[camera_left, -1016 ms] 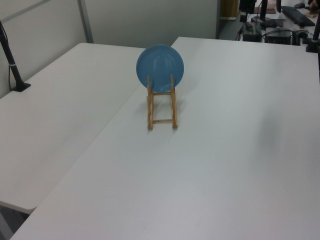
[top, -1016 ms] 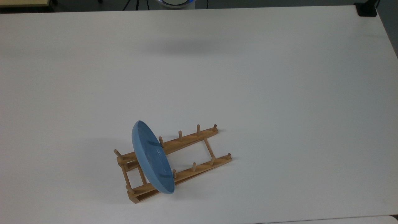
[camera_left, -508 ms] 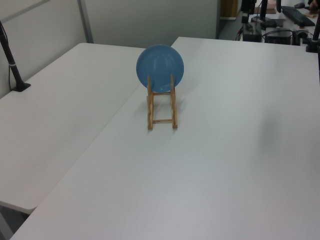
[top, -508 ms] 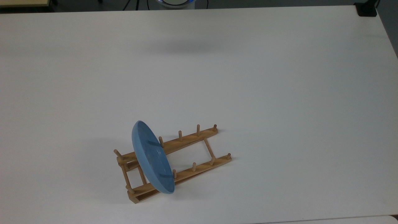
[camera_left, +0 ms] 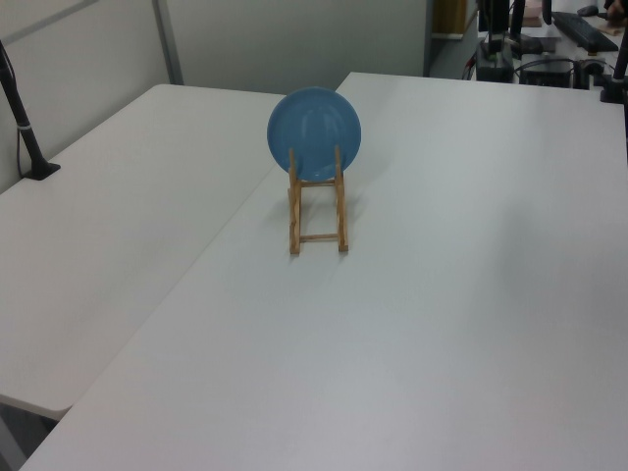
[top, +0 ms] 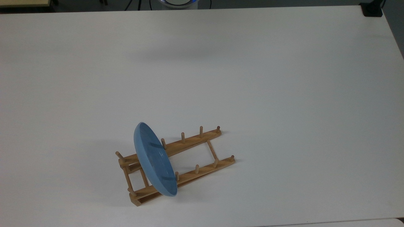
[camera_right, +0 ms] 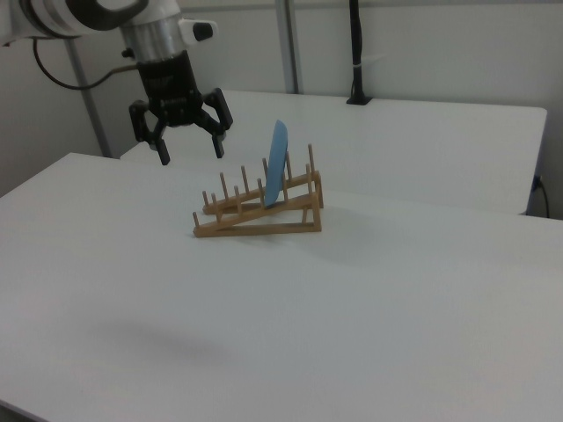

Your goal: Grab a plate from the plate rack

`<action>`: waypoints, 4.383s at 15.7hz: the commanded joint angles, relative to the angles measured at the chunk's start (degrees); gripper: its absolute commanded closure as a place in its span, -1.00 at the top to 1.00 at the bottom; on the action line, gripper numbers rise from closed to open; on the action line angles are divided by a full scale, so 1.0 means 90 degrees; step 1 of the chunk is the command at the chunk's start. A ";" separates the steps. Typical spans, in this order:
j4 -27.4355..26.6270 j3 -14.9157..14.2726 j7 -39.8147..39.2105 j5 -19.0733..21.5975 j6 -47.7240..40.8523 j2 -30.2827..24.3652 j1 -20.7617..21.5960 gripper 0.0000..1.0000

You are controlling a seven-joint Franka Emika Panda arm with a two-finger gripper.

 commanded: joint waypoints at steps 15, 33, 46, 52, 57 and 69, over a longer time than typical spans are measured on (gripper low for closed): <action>0.0767 -0.0108 0.0862 0.0322 0.2337 0.1223 0.0306 1.00; 0.1480 -0.0333 0.2220 0.1985 0.5044 0.2923 0.0355 0.87; 0.1499 -0.0353 0.2220 0.1566 0.5357 0.3285 0.0472 0.54; 0.1499 -0.0343 0.2288 0.1487 0.5347 0.3343 0.0540 -0.49; 0.1499 -0.0362 0.2455 0.1477 0.5269 0.3304 0.0560 -1.00; 0.1509 -0.0372 0.2425 0.1535 0.4470 0.2602 0.0433 -1.00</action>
